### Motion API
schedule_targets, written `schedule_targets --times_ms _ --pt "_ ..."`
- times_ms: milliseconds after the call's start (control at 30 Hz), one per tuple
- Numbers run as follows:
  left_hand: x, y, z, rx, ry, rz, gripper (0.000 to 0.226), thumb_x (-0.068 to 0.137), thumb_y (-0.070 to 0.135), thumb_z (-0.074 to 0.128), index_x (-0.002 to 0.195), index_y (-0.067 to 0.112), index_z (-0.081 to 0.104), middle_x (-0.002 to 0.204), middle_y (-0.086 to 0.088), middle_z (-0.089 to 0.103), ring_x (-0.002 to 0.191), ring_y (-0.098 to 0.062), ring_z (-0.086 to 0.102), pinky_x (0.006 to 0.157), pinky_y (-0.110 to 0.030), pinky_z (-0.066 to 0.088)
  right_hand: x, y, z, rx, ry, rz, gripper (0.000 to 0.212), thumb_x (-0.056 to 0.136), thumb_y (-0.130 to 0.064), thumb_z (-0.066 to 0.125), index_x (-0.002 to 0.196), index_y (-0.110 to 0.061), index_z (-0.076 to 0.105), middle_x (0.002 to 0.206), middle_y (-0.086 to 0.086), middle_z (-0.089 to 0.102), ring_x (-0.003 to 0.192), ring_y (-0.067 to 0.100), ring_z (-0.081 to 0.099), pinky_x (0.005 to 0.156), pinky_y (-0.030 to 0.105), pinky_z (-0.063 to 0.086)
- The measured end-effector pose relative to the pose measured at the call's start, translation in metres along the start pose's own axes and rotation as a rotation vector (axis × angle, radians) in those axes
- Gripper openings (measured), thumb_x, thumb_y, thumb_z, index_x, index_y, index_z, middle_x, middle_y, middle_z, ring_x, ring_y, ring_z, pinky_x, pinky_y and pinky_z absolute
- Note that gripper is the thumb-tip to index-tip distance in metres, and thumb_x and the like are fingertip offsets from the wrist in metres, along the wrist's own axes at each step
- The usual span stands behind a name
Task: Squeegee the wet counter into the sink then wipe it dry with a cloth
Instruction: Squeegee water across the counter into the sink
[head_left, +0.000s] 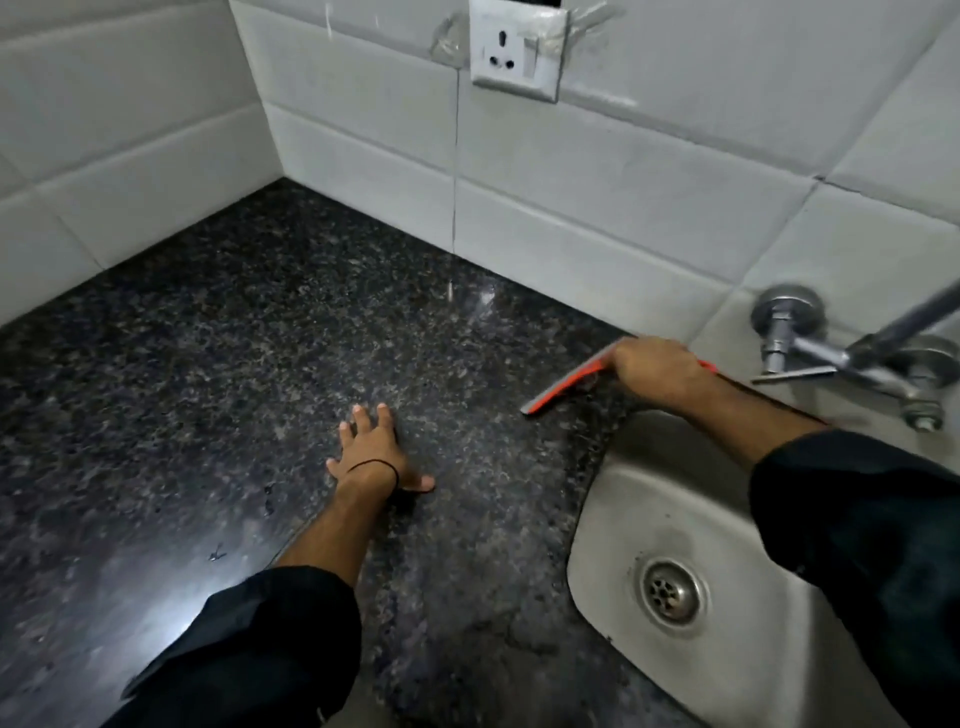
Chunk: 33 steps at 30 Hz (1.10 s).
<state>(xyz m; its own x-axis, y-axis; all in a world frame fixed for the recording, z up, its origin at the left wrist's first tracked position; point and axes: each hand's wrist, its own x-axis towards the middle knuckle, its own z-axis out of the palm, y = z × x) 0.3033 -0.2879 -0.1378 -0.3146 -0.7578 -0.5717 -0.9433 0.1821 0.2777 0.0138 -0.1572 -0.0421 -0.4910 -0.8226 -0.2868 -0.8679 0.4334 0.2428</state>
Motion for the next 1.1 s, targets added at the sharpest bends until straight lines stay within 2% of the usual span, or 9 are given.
schedule_targets --times_ms 100,167,367,433,533,633,833,1000,1100 --pt "-0.006 0.005 0.002 0.046 0.008 0.02 0.124 0.068 0.045 0.086 0.157 0.027 0.001 0.164 -0.005 -0.013 0.15 -0.034 -0.005 0.116 -0.062 0.018 -0.059 0.024 0.011 -0.005 -0.136 0.073 0.039 0.094 -0.042 0.055 0.127 -0.023 0.064 0.129 0.005 0.066 0.118 0.028 0.063 0.096 0.035 0.051" --pt "-0.008 0.012 0.004 0.08 0.024 0.072 0.116 0.072 0.044 0.083 0.156 0.028 0.006 0.164 -0.004 -0.007 0.15 -0.033 -0.001 0.117 -0.061 0.017 -0.084 0.028 0.013 -0.038 -0.187 0.129 0.038 0.094 -0.04 0.055 0.126 -0.023 0.065 0.129 0.005 0.066 0.118 0.028 0.063 0.094 0.036 0.05" --pt "-0.015 0.03 0.025 0.108 -0.018 0.089 0.119 0.072 0.059 0.076 0.155 0.032 -0.005 0.163 -0.001 -0.017 0.15 -0.034 -0.009 0.116 -0.063 0.01 -0.101 0.02 -0.004 0.133 -0.126 0.136 0.033 0.093 -0.04 0.056 0.12 -0.023 0.068 0.123 0.011 0.065 0.112 0.031 0.064 0.093 0.04 0.053" --pt "-0.014 0.029 0.029 0.121 -0.037 0.068 0.121 0.072 0.063 0.074 0.155 0.034 -0.009 0.162 0.0 -0.023 0.15 -0.035 -0.012 0.115 -0.067 0.012 -0.086 0.011 -0.014 0.171 -0.129 0.09 0.027 0.092 -0.027 0.058 0.116 -0.022 0.068 0.119 0.014 0.065 0.109 0.032 0.064 0.091 0.039 0.053" --pt "-0.013 0.025 0.027 0.093 -0.051 0.098 0.122 0.071 0.063 0.075 0.154 0.036 -0.009 0.162 0.002 -0.023 0.15 -0.035 -0.012 0.113 -0.069 0.014 -0.047 -0.01 -0.026 0.264 -0.131 0.035 0.039 0.087 -0.012 0.053 0.123 -0.023 0.064 0.121 0.017 0.062 0.106 0.035 0.063 0.093 0.037 0.052" --pt "-0.014 0.024 0.025 0.078 -0.043 0.124 0.121 0.071 0.061 0.076 0.155 0.036 -0.007 0.163 0.003 -0.021 0.15 -0.034 -0.01 0.112 -0.069 0.015 -0.002 -0.038 -0.034 0.285 -0.048 -0.021 0.049 0.088 -0.011 0.05 0.134 -0.024 0.054 0.125 0.02 0.048 0.106 0.042 0.059 0.097 0.041 0.05" --pt "-0.009 0.029 0.025 0.071 -0.022 0.096 0.121 0.071 0.056 0.08 0.156 0.035 -0.003 0.164 0.003 -0.016 0.15 -0.035 -0.007 0.111 -0.07 0.018 0.085 -0.106 -0.057 0.199 0.132 -0.183 0.035 0.094 -0.011 0.047 0.126 -0.017 0.06 0.123 0.015 0.053 0.113 0.04 0.058 0.089 0.043 0.049" --pt "-0.002 0.03 0.027 0.067 -0.002 0.096 0.123 0.068 0.05 0.084 0.156 0.033 0.0 0.164 0.003 -0.013 0.15 -0.037 -0.005 0.108 -0.072 0.019 0.14 -0.143 -0.072 0.133 0.168 -0.207 0.036 0.093 -0.006 0.047 0.127 -0.011 0.06 0.128 0.013 0.055 0.118 0.038 0.056 0.095 0.045 0.047" --pt "-0.001 0.03 0.025 0.07 0.001 0.091 0.124 0.067 0.049 0.085 0.156 0.032 0.0 0.164 0.003 -0.013 0.15 -0.037 -0.005 0.107 -0.073 0.02 0.155 -0.158 -0.078 0.112 0.118 -0.199 0.033 0.093 -0.003 0.047 0.122 -0.008 0.062 0.125 0.013 0.062 0.114 0.035 0.061 0.089 0.043 0.049"
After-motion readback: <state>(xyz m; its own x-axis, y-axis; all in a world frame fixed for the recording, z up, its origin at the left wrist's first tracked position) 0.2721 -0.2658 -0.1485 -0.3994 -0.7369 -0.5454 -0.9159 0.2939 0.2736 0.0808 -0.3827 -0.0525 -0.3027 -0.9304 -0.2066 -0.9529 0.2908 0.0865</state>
